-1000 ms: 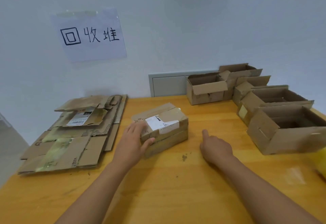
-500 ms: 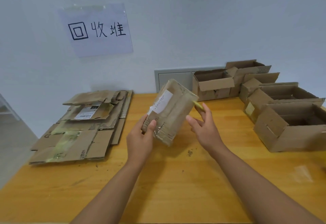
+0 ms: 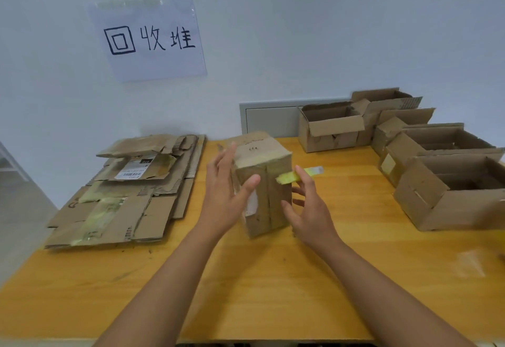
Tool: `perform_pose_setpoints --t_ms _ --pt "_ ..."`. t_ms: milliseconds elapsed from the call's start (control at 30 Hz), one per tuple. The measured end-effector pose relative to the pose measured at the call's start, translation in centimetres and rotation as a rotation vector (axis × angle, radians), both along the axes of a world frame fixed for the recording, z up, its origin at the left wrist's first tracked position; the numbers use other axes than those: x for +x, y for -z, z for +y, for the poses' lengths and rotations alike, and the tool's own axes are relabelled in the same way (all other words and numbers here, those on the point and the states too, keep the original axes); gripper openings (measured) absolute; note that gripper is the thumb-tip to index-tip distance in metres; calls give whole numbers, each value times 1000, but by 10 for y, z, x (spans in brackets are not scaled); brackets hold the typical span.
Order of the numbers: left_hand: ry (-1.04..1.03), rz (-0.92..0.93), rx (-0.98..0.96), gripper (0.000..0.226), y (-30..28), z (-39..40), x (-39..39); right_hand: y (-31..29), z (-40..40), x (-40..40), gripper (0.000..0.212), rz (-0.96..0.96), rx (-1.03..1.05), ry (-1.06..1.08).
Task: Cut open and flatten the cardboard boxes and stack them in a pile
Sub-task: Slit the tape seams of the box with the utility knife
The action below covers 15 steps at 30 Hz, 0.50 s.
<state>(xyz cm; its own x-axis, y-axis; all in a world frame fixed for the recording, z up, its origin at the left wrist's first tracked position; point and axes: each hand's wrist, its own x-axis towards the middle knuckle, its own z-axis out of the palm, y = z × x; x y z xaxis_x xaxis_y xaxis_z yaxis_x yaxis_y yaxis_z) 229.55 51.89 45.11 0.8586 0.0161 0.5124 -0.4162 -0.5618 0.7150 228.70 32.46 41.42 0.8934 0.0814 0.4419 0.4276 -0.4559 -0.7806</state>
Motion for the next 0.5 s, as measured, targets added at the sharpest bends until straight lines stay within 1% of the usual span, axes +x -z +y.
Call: perform_pose_setpoints --t_ms 67,100,233,300,367,433,500 --pt "-2 -60 91 60 -6 2 6 3 -1 2 73 -15 -8 7" --pt "-5 -78 113 58 -6 2 8 5 -2 3 70 -55 -21 32" --pt "-22 -130 168 54 -2 -1 6 8 -3 6 57 -325 -78 180" --pt "-31 -165 175 50 1 -1 5 2 0 3 43 -495 -72 228" --pt "-51 -211 173 48 3 -3 6 -10 3 -2 28 -639 -42 231" --pt "-73 -247 180 45 4 -5 8 -24 2 -6 25 -743 -23 222" --pt "-73 -252 194 45 4 -7 10 -38 1 -9 27 -793 1 235"
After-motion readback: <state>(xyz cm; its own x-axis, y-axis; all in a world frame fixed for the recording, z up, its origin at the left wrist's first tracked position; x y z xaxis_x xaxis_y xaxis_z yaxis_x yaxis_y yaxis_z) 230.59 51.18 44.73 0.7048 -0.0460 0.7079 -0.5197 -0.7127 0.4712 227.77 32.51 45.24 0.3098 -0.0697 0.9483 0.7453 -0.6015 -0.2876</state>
